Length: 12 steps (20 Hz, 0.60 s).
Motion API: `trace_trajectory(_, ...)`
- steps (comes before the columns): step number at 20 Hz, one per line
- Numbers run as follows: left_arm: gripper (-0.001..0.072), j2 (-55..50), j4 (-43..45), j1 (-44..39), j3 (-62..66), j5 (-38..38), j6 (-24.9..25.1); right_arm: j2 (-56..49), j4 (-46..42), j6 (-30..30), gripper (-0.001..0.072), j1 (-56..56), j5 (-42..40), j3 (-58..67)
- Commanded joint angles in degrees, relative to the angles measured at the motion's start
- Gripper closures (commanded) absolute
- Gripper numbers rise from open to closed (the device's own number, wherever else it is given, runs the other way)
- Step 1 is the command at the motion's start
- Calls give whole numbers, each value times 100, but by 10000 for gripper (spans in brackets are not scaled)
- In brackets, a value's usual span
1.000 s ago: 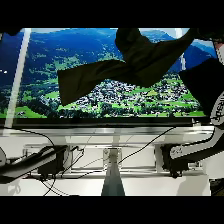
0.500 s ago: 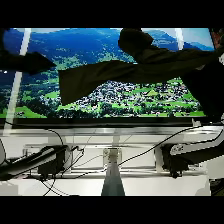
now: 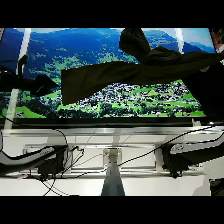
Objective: Fold the clothes and pants, and hang the long-sleeved shirts on hangers.
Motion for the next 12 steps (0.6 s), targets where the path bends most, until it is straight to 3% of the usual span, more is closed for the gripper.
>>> trace_trajectory(1, 14, 304, 249, 675, -1027, 302, 575, -37, 186, 4, 681, 13, -210, -2)
trace_trajectory(5, 14, 378, 17, 973, -2264, 1456, 804, -72, 208, 4, 681, 13, -227, -9)
trace_trajectory(9, 20, 61, -697, 656, -2673, 2006, 1303, -72, 210, 4, 681, 13, -243, -48)
trace_trajectory(12, 112, -136, -1091, 354, -2673, 2568, 1408, -70, 219, 7, 681, 13, -236, -48)
